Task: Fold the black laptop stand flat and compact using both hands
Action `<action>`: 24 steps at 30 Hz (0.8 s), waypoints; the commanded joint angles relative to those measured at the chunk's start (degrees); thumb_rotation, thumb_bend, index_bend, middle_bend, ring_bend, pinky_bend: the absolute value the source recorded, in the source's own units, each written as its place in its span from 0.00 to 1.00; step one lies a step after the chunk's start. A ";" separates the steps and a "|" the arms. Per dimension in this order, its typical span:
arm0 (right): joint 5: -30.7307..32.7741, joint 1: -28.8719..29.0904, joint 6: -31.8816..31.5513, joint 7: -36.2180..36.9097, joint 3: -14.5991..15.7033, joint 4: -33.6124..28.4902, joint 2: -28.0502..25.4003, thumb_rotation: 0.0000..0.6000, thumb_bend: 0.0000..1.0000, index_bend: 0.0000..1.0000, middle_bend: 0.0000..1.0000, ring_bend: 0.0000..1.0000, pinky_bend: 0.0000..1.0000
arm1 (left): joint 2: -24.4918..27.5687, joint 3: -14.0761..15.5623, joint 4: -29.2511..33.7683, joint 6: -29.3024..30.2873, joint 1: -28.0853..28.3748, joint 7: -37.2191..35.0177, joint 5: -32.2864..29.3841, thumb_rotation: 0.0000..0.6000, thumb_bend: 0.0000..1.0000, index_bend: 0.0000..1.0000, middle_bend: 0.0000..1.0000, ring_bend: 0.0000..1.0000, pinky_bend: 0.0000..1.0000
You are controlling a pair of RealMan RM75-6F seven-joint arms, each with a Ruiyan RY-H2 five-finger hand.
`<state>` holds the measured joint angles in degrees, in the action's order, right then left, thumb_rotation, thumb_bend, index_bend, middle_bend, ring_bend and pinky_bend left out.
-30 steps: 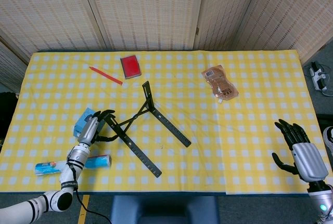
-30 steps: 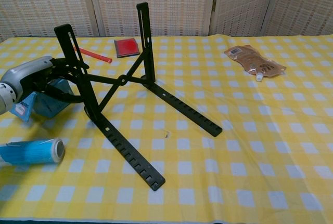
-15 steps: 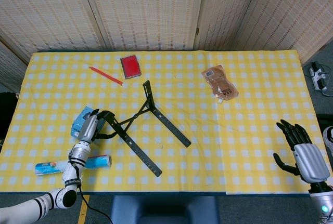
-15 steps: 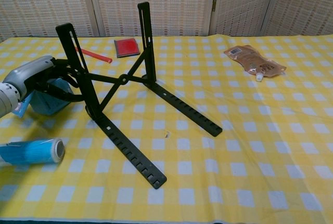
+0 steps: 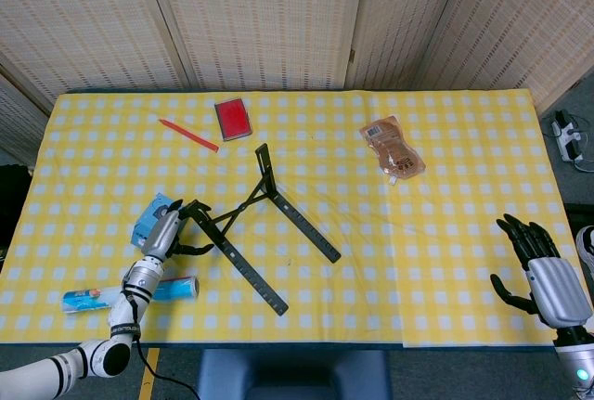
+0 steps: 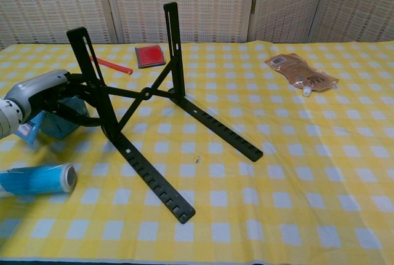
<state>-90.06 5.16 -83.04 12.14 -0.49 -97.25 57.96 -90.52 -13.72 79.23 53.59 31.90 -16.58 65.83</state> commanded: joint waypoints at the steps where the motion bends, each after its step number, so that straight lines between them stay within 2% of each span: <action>1: 0.05 -0.04 -0.03 0.06 -0.02 0.06 0.03 1.00 0.42 0.00 0.07 0.09 0.03 | 1.35 0.01 2.48 -0.97 -0.09 -0.60 -0.11 1.00 0.21 0.29 0.43 0.31 0.06; 12: 0.22 -0.37 -0.27 0.35 -0.01 0.23 -0.09 1.00 0.42 0.00 0.07 0.09 0.03 | -2.15 -2.39 0.34 -0.82 1.73 1.74 -4.61 1.00 0.21 0.35 0.43 0.35 0.07; 24: 0.35 -0.28 0.08 0.24 -0.10 0.32 0.10 1.00 0.42 0.00 0.07 0.09 0.03 | -5.12 -2.04 -4.73 1.89 1.85 4.79 -4.29 1.00 0.21 0.44 0.48 0.39 0.07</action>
<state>-89.72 4.88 -82.97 12.38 -0.58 -96.92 58.06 -95.37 -15.83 74.88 55.19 33.74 -12.04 61.27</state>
